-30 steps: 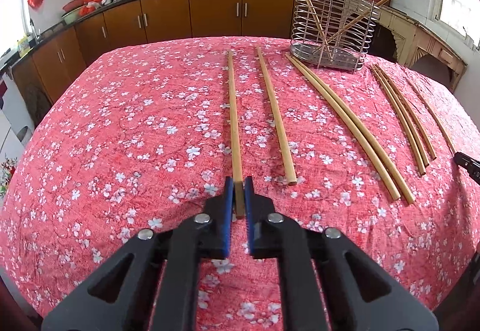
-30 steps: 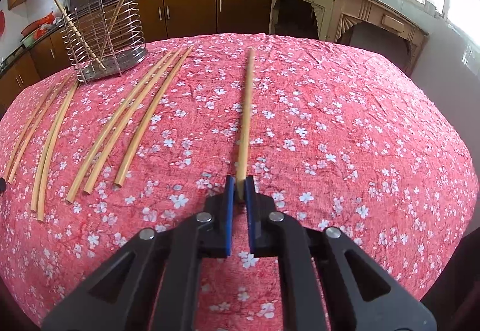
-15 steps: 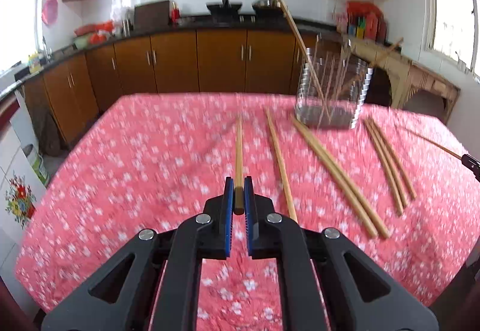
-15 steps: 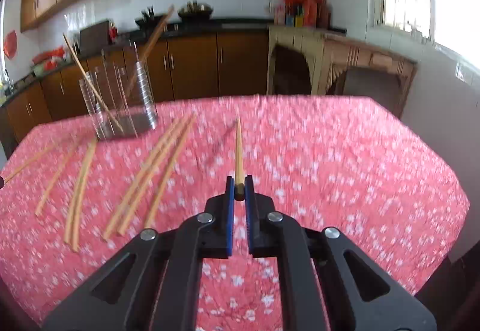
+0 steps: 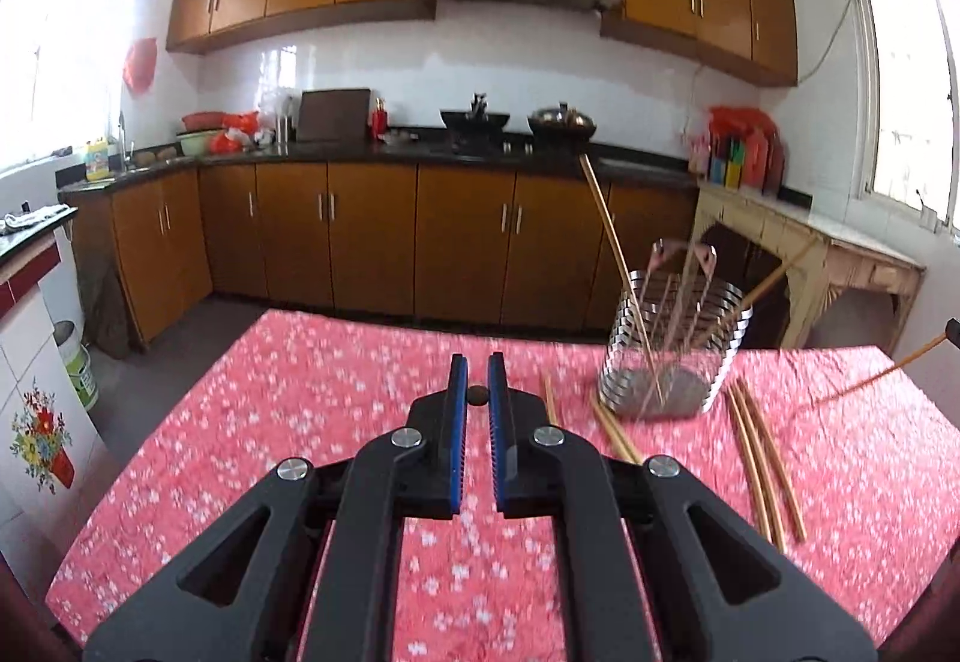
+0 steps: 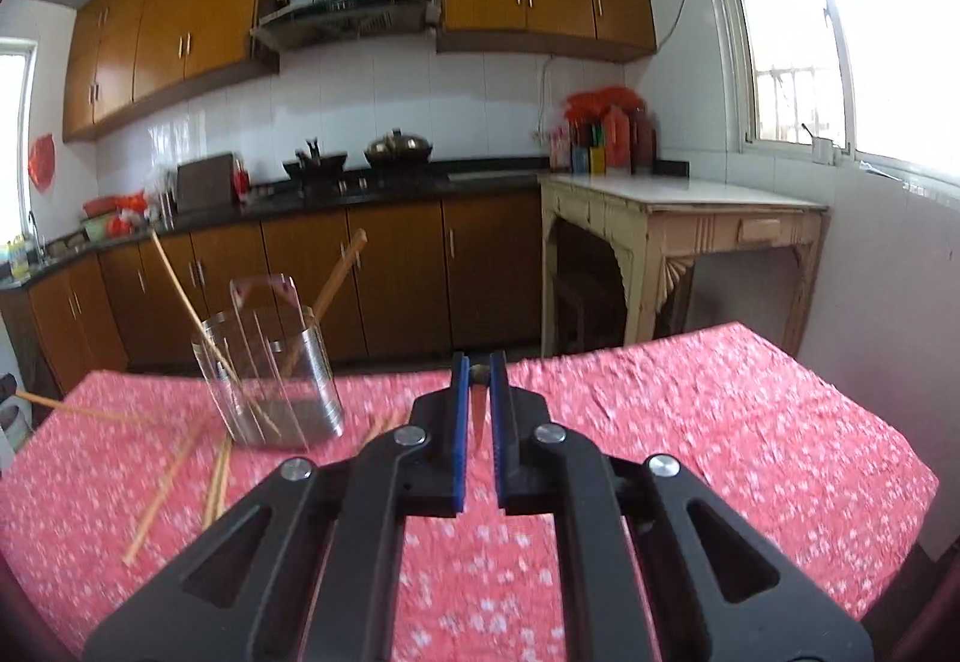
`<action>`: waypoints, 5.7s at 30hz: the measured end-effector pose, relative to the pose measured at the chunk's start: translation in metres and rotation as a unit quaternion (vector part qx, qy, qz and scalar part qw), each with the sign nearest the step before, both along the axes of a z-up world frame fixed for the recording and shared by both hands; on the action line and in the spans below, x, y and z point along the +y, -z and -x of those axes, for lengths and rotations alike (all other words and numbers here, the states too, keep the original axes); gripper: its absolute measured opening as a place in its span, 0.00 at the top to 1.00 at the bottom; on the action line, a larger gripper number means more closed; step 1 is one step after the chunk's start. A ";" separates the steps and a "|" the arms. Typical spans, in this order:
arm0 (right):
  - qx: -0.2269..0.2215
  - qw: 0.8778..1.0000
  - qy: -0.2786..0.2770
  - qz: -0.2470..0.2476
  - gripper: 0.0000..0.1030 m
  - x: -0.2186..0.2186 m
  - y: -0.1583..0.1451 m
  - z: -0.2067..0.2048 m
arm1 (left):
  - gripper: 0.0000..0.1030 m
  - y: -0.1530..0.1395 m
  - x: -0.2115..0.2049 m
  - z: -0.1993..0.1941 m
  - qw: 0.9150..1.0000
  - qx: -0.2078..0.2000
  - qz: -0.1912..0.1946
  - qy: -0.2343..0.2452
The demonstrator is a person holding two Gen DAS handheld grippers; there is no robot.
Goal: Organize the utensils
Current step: 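Lift both held chopsticks and carry them toward the wire holder, then drop both chopsticks into the wire holder by opening both tools, then move both open tools back down to the loose chopsticks on the cloth, then close the right tool on a wooden chopstick while the left tool closes on another, then lift both held chopsticks and carry them toward the wire holder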
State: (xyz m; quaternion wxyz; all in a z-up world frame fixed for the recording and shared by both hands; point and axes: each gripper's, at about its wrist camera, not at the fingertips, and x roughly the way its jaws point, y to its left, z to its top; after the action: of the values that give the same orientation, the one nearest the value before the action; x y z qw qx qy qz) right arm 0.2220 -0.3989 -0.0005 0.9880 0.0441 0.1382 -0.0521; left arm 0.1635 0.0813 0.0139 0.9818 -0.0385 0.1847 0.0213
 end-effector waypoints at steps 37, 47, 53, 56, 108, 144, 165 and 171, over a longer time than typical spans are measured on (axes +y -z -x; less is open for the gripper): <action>-0.112 0.982 -0.124 -0.087 0.93 0.019 -0.135 -0.002 | 0.94 -0.138 -0.014 -0.008 0.987 -0.148 0.060 0.031; -0.109 0.983 -0.133 -0.064 0.93 0.067 -0.148 -0.077 | 0.94 -0.163 -0.051 -0.061 0.981 -0.167 0.092 0.029; -0.048 0.984 -0.147 -0.083 0.93 0.074 -0.125 -0.133 | 0.94 -0.143 -0.074 -0.103 0.986 -0.152 0.073 0.021; -0.026 0.984 -0.154 -0.089 0.93 0.075 -0.114 -0.149 | 0.94 -0.129 -0.078 -0.119 0.988 -0.133 0.071 0.018; 0.263 0.957 -0.103 -0.063 0.72 0.081 0.156 -0.035 | 0.36 0.070 -0.028 0.009 0.995 0.100 -0.027 0.004; 0.284 0.954 0.040 -0.083 0.92 -0.010 0.162 -0.090 | 0.93 0.127 -0.057 -0.059 0.963 0.264 -0.059 0.001; 0.278 0.958 0.045 -0.053 0.92 -0.005 0.165 -0.093 | 0.89 0.129 -0.032 -0.063 0.967 0.250 -0.029 0.035; 0.278 0.958 0.046 -0.052 0.92 -0.005 0.165 -0.093 | 0.88 0.129 -0.036 -0.064 0.966 0.253 -0.035 0.030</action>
State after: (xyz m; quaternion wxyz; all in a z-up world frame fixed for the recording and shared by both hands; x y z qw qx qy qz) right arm 0.3146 -0.4043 -0.1654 0.9034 0.0856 0.4082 -0.1002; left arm 0.2276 0.0454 -0.1149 0.9041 0.0079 0.4272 0.0069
